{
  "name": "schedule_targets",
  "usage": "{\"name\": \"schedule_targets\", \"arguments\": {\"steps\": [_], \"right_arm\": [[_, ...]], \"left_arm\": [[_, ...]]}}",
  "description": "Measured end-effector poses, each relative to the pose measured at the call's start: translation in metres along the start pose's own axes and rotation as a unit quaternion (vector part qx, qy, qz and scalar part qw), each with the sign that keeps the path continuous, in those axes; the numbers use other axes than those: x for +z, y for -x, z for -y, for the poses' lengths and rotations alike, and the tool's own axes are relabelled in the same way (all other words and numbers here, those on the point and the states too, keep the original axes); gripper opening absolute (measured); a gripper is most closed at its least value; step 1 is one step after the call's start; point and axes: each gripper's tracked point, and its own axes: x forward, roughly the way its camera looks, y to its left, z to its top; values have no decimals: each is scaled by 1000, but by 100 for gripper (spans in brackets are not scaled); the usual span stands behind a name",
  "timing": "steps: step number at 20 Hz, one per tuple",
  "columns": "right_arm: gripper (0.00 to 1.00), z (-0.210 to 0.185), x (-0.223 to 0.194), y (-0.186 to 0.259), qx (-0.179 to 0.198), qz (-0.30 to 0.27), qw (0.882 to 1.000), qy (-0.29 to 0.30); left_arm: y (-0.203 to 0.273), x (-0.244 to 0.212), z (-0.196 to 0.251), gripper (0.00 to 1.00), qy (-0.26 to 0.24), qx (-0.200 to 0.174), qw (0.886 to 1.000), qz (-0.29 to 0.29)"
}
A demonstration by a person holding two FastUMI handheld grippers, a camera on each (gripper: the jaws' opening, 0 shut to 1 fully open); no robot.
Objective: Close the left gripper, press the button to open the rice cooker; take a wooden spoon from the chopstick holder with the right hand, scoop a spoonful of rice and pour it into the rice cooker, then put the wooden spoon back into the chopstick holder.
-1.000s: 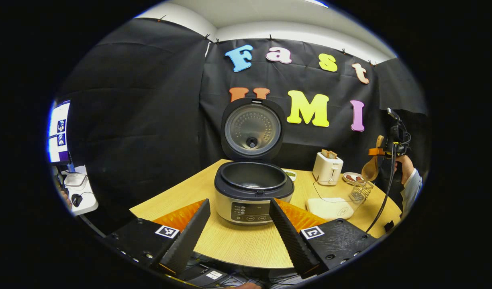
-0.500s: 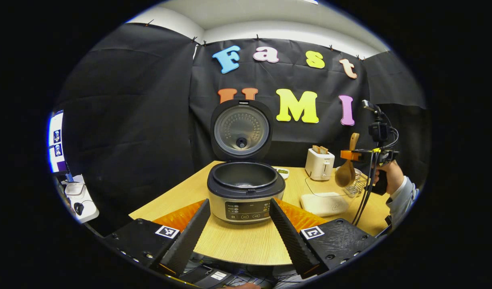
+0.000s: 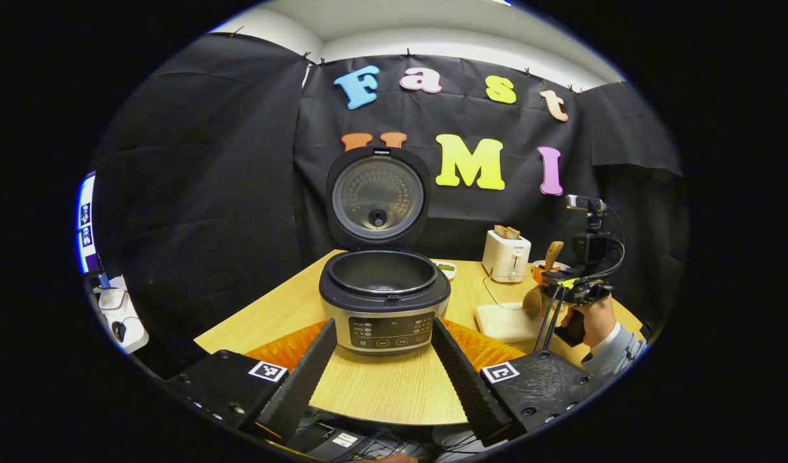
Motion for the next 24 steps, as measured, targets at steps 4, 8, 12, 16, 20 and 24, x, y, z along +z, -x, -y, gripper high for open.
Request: {"name": "schedule_targets", "arguments": {"steps": [4, 8, 12, 16, 20, 24], "right_arm": [[10, -25, -10, 3, 51, -20, 997, -61], [10, -29, -14, -2, 86, -44, 988, -121], [10, -22, -15, -4, 99, -66, 970, -211], [9, -9, 1, 3, 101, -45, 957, -269], [10, 18, 19, 11, 90, -20, 939, -331], [9, 38, 41, 20, 94, 5, 905, -416]], "left_arm": [[1, 1, 1, 95, 9, -4, 1000, 1], [8, 4, -3, 95, 17, 0, 1000, 8], [8, 3, 3, 94, 22, -10, 1000, 5], [11, 4, 1, 95, -2, -4, 1000, 3], [15, 4, -1, 95, -13, -3, 1000, 5], [16, 3, -3, 95, -13, -1, 1000, 0]]}}
